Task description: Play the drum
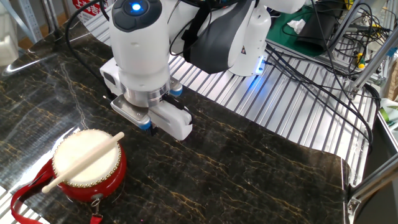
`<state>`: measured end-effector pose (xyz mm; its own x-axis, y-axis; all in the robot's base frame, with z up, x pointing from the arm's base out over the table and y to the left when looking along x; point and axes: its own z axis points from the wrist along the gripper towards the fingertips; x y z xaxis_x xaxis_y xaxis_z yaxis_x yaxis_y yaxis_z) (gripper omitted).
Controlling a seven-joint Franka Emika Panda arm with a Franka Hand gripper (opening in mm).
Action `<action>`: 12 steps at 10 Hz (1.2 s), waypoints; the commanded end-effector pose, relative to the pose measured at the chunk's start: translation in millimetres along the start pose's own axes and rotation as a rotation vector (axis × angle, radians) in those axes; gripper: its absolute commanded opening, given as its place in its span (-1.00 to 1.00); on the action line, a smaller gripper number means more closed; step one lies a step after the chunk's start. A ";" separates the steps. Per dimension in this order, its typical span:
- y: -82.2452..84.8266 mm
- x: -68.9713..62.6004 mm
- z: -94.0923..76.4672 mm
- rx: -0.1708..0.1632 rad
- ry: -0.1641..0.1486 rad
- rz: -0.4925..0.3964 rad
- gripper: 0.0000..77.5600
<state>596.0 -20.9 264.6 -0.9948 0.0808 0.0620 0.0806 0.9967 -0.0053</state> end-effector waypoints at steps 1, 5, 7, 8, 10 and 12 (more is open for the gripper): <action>-0.2 -0.5 -1.6 0.001 -0.003 -0.018 -0.97; -0.1 -0.5 -1.6 0.003 -0.007 -0.009 -0.97; -0.1 -0.4 -1.7 0.008 -0.007 -0.009 -0.97; 0.0 -0.3 -1.7 0.008 -0.007 -0.011 -0.97; 0.4 -0.1 -1.9 0.007 -0.010 -0.018 -0.97; 0.6 -0.1 -1.8 0.010 -0.011 -0.016 -0.97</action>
<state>595.5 -20.1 264.9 -0.9964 0.0642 0.0545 0.0636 0.9979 -0.0124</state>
